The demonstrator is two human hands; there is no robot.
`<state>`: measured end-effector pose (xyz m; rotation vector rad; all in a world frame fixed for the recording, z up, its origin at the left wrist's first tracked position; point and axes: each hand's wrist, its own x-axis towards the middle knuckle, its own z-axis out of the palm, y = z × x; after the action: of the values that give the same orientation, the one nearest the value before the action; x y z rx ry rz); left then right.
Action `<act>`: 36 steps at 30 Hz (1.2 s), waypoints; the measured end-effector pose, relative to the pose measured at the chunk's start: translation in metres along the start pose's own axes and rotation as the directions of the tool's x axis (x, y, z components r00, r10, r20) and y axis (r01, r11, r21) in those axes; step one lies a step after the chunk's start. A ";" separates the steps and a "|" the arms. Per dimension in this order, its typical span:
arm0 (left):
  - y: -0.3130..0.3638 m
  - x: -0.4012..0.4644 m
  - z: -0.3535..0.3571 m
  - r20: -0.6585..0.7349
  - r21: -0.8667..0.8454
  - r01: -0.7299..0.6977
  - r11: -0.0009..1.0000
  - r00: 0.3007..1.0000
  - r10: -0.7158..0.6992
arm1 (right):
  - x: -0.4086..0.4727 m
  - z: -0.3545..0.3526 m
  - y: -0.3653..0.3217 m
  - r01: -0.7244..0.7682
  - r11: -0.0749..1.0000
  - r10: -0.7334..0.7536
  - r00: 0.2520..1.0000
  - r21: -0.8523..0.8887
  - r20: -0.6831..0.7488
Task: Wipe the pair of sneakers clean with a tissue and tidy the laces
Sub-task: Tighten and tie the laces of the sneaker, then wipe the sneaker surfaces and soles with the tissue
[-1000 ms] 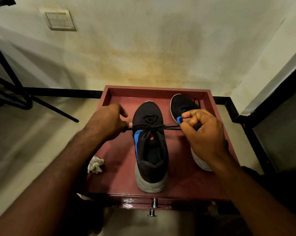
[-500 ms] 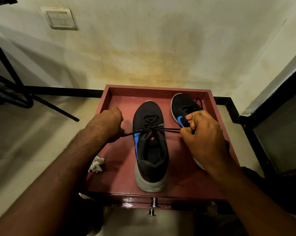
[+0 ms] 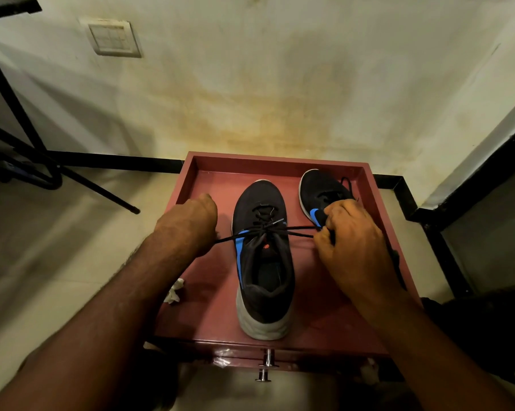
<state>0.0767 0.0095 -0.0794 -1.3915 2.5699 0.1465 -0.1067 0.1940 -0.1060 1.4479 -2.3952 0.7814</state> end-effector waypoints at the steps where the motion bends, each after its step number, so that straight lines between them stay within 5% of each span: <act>1: 0.000 0.000 0.000 -0.011 -0.075 -0.001 0.997 1.000 0.000 | -0.001 0.000 0.002 0.029 0.999 -0.028 0.999 0.041 -0.025; 7: 0.009 -0.020 -0.021 -0.123 -0.390 -0.136 0.911 0.988 0.095 | -0.006 -0.005 -0.002 0.080 0.986 -0.077 0.997 0.143 -0.026; 12: 0.035 -0.037 -0.018 0.131 -0.167 -0.171 0.971 0.972 0.194 | -0.001 -0.015 0.005 0.045 0.992 -0.034 0.995 0.118 -0.098; 16: 0.037 -0.030 -0.008 0.037 -0.158 -0.164 0.974 0.984 0.172 | -0.005 -0.032 0.019 -0.079 0.995 0.087 0.986 0.059 -0.142; 19: 0.025 -0.022 -0.011 -0.122 -0.118 -0.109 0.987 0.988 0.095 | -0.005 -0.041 0.033 -0.211 0.966 0.217 0.976 -0.151 0.030; 23: 0.012 -0.011 -0.011 -0.219 -0.120 -0.027 0.992 0.976 0.000 | -0.017 -0.035 0.021 -0.036 0.877 0.203 0.932 -0.479 0.301; 36: 0.020 0.001 0.004 -0.222 -0.252 -0.110 0.962 0.974 0.053 | -0.029 -0.017 -0.014 0.021 1.000 -0.017 0.910 -0.005 0.414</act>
<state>0.0602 0.0202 -0.0841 -1.4589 2.8742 0.3849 -0.0821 0.2199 -0.1007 1.7817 -2.6715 0.4927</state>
